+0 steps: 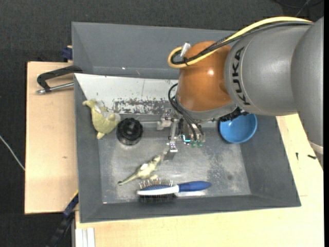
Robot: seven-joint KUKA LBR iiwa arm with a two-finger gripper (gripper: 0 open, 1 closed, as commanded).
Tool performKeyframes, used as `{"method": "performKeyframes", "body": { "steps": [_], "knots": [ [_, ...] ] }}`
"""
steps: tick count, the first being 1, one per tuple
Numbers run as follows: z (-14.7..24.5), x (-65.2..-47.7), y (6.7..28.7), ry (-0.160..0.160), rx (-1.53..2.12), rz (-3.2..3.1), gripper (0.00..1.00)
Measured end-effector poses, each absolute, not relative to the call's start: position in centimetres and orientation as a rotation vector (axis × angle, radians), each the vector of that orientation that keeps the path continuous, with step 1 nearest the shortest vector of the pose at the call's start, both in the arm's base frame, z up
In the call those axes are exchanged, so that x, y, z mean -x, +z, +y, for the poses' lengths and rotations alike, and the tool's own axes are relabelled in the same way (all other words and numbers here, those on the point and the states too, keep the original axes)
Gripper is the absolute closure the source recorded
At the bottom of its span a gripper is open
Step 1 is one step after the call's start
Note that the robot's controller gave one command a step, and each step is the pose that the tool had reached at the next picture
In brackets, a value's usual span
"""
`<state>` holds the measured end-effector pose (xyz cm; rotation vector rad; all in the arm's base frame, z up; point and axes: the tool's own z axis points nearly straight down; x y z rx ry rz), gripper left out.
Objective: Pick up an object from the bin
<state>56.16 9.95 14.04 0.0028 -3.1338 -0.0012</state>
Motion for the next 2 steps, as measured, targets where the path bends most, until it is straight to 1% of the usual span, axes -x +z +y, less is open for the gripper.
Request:
{"method": "performKeyframes", "body": {
  "steps": [1,2],
  "knots": [
    [11.67,-57.34,8.00,-0.001,-0.380,-3.116,0.00],
    [11.67,-57.43,8.17,-0.003,-0.378,-3.119,1.00]
  ]
}}
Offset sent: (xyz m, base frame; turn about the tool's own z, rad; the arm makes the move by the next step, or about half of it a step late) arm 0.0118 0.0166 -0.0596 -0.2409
